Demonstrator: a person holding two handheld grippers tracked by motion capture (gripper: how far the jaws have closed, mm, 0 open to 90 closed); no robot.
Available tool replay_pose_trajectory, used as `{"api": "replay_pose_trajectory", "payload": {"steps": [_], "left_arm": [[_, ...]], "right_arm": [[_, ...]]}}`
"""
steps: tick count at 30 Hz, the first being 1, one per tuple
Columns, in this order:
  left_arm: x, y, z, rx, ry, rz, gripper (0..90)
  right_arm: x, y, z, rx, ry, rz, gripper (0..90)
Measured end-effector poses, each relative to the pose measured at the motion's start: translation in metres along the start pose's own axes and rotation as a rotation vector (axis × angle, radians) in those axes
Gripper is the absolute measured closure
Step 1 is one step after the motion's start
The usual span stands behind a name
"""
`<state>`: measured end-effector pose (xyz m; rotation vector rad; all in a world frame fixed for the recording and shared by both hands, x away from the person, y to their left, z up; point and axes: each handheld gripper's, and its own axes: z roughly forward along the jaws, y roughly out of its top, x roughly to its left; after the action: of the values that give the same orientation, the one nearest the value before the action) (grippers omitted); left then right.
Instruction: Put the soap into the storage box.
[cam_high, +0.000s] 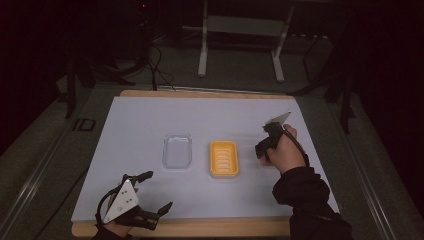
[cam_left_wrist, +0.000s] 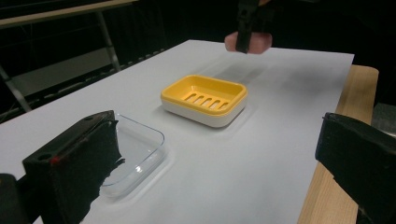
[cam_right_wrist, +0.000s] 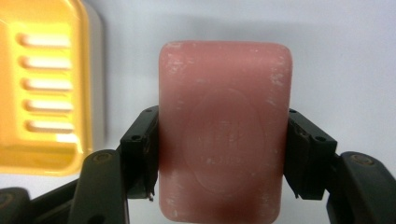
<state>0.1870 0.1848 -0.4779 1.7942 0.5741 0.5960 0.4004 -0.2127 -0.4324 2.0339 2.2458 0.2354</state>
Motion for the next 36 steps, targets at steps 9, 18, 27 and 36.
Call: {"api": "replay_pose_trajectory", "payload": {"steps": [9, 18, 27, 36], "left_arm": [[0.000, 0.000, 0.000, -0.001, 0.000, 0.000, 0.4], [0.000, 0.000, 0.000, 0.001, 0.001, 0.002, 0.4], [-0.001, 0.000, 0.000, 0.000, 0.000, 0.003, 0.4], [-0.001, 0.000, 0.000, 0.003, 0.000, 0.003, 0.4]], "right_arm": [[0.009, 0.000, -0.016, -0.019, 0.013, -0.007, 37.7], [0.028, -0.001, -0.025, -0.042, 0.015, -0.037, 37.7], [0.049, -0.003, -0.030, -0.062, 0.022, -0.060, 37.7], [0.073, -0.004, -0.025, -0.062, 0.037, -0.096, 37.7]]}}
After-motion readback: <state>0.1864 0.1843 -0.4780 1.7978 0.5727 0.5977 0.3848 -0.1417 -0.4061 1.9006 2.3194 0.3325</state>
